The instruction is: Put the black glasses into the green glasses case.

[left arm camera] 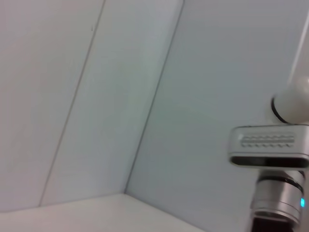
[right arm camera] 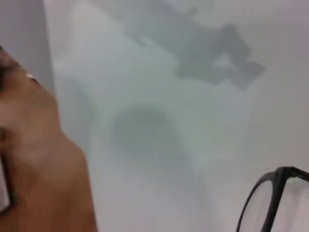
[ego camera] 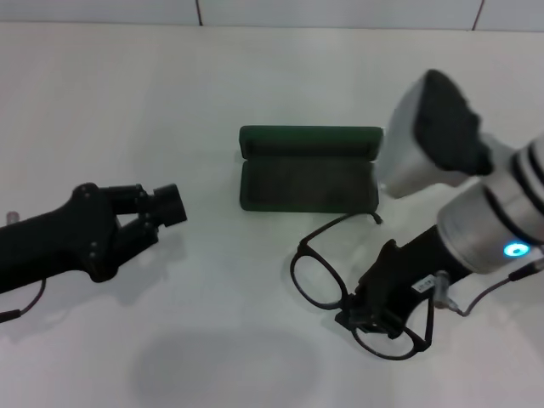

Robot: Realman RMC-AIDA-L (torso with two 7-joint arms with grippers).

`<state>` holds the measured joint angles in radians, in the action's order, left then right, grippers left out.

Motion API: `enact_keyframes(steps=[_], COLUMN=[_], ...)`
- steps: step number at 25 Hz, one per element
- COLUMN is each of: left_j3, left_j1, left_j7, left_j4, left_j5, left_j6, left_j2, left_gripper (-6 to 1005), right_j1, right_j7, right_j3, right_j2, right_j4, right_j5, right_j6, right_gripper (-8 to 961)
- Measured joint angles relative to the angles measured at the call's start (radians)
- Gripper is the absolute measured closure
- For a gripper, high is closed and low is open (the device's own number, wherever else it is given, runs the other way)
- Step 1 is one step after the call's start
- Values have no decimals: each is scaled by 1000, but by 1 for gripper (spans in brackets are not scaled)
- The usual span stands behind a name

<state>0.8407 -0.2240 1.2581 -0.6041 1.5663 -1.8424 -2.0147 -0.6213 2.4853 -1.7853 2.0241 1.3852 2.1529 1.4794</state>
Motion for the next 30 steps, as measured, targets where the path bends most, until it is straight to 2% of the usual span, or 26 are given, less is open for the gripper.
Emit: enact_keyframes(steps=[6,13,18,22,30], left_j3=[-38,-38,-36,-30,12], left_j1=[-4,-60,-123,-176,-257], left_j7=[11,15,22,41,72], left_j4=[9,68,118,134,145], left_j5=[-34,-127,-170,-164,-147], left_j6=[-4,-49,-85,-90,-92], left_j2=[-14,-22,-42,-52,-65], left_gripper=[856,876,890,901,917], right_j1=[100,181,208,213,179], right_j7=[-244,-647,-976,-1143,-1252], right_j3=[148,320,397,427,480], right_j2=[2,2,-1,-4,-4], right_j4=[2,-84,-196,-243,-274], right_j5=[-120,-282,-417,-504,-559], right_j6=[72,170,203,247,318], right_gripper=[845,848,848,847,847])
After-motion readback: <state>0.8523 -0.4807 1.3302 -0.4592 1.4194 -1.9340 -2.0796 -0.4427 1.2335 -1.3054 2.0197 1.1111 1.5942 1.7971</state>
